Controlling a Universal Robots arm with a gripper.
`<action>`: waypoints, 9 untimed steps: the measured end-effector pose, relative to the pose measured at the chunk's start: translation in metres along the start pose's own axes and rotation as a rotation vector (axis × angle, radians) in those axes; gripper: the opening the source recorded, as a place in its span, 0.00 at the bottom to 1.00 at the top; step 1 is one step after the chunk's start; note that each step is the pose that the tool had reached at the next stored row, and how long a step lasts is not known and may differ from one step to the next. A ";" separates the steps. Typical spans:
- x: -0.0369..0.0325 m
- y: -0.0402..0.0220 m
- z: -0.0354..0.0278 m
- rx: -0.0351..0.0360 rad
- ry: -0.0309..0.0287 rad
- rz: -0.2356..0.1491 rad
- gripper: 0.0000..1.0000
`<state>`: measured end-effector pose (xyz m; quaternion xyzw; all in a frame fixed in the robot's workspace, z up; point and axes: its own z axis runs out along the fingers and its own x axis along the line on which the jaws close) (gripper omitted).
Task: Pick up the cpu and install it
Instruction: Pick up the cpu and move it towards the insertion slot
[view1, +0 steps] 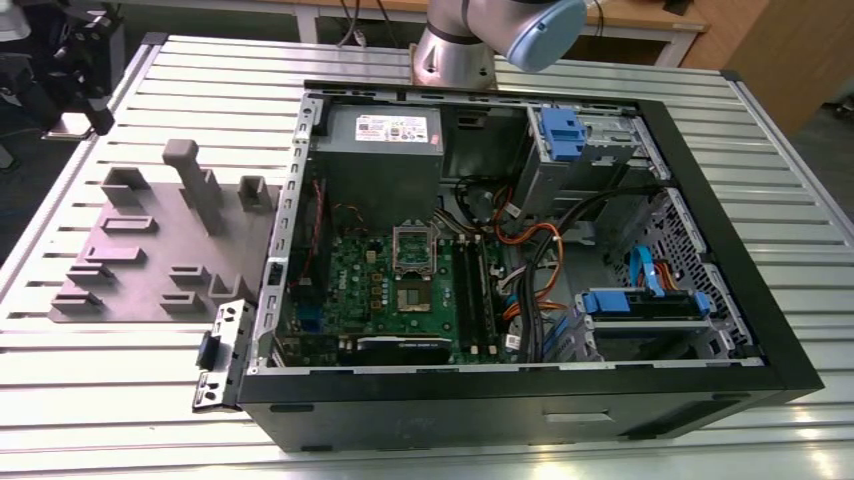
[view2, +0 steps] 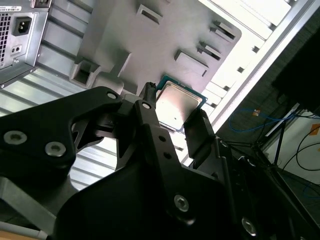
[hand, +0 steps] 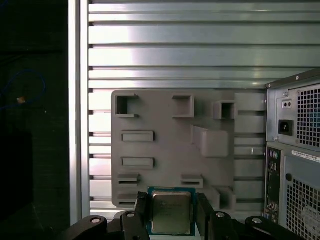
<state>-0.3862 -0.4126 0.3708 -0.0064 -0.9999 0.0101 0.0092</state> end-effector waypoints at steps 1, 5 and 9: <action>-0.0007 0.0000 0.0000 0.0001 0.0001 0.000 0.47; -0.0051 0.0001 -0.0001 0.0000 0.0001 0.001 0.47; -0.0052 0.0001 -0.0001 0.0000 0.0001 0.001 0.47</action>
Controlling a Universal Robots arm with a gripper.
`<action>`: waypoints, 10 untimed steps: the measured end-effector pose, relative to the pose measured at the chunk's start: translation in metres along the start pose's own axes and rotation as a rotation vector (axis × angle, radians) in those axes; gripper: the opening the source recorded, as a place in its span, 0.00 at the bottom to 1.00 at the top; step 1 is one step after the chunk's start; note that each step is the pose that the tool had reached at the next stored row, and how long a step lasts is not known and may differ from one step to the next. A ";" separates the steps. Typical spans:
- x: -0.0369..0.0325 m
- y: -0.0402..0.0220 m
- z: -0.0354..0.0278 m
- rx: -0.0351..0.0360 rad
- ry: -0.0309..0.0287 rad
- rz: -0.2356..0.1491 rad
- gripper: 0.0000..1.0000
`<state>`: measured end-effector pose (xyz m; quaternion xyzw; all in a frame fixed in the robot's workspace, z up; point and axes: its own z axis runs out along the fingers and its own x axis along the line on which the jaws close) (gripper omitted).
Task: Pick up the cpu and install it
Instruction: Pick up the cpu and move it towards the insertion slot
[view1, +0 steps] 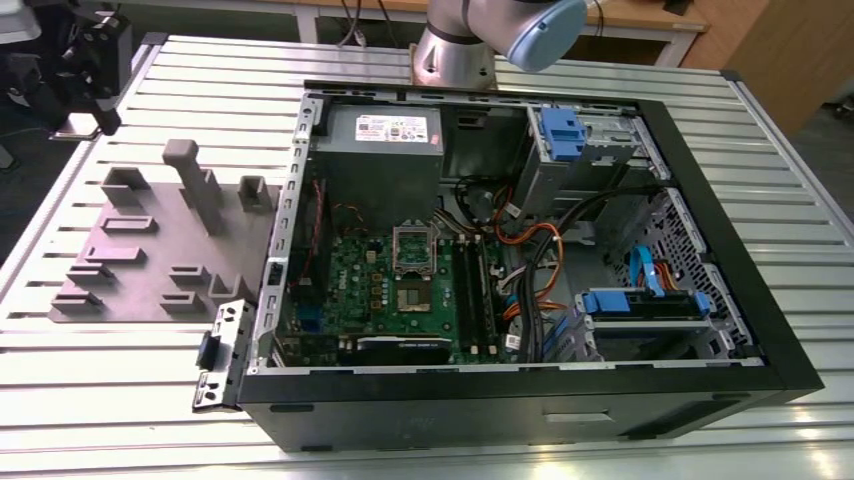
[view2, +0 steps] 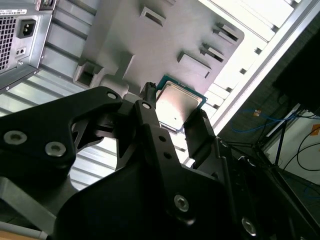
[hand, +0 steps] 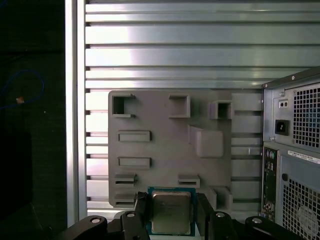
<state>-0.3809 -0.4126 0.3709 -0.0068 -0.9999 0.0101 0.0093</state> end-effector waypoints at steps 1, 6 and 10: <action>-0.0005 0.0000 0.0000 0.0000 0.0000 0.000 0.47; -0.0042 -0.0005 0.0000 0.0000 -0.0001 0.000 0.47; -0.0081 -0.0009 -0.0001 0.0000 0.0000 0.000 0.47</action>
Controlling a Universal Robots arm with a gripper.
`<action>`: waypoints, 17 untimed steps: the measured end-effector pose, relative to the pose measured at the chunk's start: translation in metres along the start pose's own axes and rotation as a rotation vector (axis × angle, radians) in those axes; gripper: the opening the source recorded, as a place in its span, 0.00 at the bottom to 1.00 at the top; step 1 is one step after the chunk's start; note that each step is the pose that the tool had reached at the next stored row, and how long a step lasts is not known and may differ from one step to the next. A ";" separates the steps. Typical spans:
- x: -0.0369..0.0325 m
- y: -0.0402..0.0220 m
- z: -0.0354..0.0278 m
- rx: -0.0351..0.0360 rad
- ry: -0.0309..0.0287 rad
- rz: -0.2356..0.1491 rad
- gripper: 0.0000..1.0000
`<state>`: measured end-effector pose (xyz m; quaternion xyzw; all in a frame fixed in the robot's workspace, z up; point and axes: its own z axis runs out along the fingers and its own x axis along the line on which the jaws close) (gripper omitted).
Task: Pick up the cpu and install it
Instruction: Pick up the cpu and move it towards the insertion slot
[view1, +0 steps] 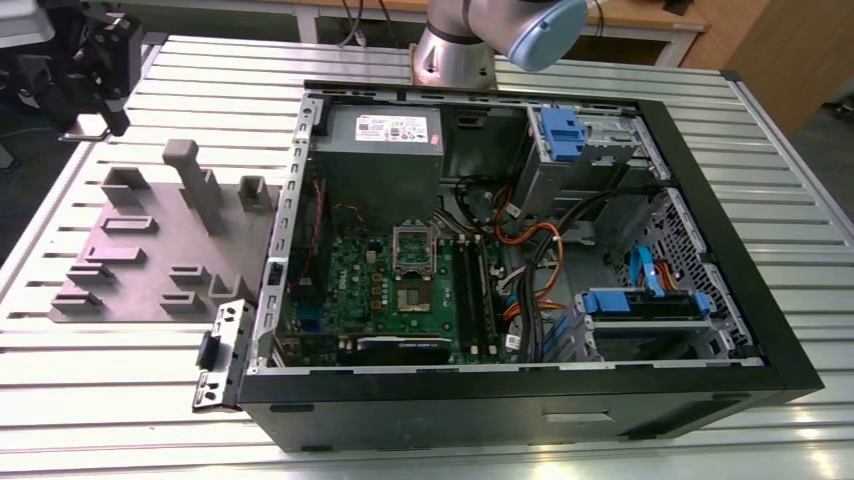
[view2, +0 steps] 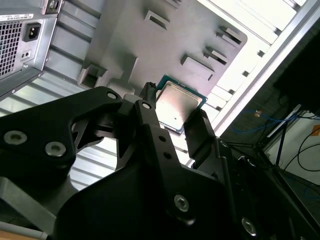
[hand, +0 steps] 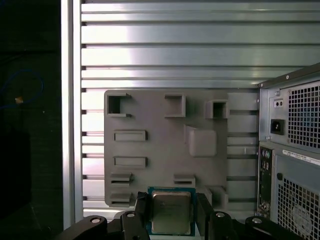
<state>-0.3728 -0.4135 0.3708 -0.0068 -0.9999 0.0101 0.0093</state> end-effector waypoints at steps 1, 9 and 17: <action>-0.0016 0.0000 -0.0001 0.0001 0.0000 0.000 0.47; -0.0121 0.0002 -0.0002 0.0000 0.0000 0.000 0.47; -0.0225 0.0003 -0.0004 0.0000 -0.0001 0.000 0.47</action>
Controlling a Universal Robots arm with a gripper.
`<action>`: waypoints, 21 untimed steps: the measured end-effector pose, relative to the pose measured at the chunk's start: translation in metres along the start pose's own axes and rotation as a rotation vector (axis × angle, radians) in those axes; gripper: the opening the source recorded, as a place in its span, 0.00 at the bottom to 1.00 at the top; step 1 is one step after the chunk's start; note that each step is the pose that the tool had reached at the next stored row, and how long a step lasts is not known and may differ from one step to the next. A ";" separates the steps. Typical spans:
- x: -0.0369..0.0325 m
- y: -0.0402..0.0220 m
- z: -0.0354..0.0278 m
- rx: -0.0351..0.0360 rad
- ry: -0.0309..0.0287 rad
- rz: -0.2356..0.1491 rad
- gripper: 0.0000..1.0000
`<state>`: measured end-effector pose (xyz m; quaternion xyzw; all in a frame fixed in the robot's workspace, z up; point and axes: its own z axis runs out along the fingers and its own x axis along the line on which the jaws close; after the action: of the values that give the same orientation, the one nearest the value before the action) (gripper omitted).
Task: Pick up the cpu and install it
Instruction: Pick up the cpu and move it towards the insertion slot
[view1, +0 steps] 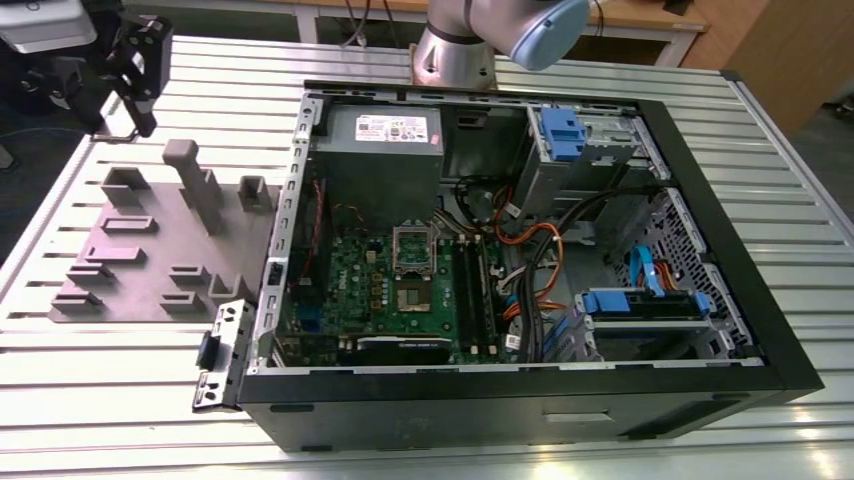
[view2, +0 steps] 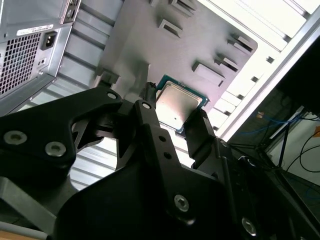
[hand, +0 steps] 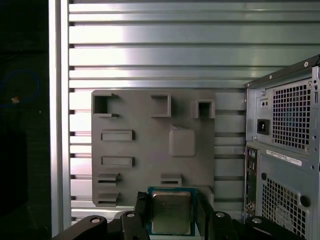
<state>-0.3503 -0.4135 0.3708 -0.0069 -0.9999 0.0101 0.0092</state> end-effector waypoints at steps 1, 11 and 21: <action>-0.0009 0.0000 0.0000 0.0000 0.0000 0.000 0.47; -0.0090 0.0001 -0.0002 0.0000 0.0001 0.000 0.47; -0.0169 0.0002 -0.0003 0.0000 0.0000 0.000 0.47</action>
<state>-0.3333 -0.4135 0.3708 -0.0069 -0.9999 0.0101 0.0092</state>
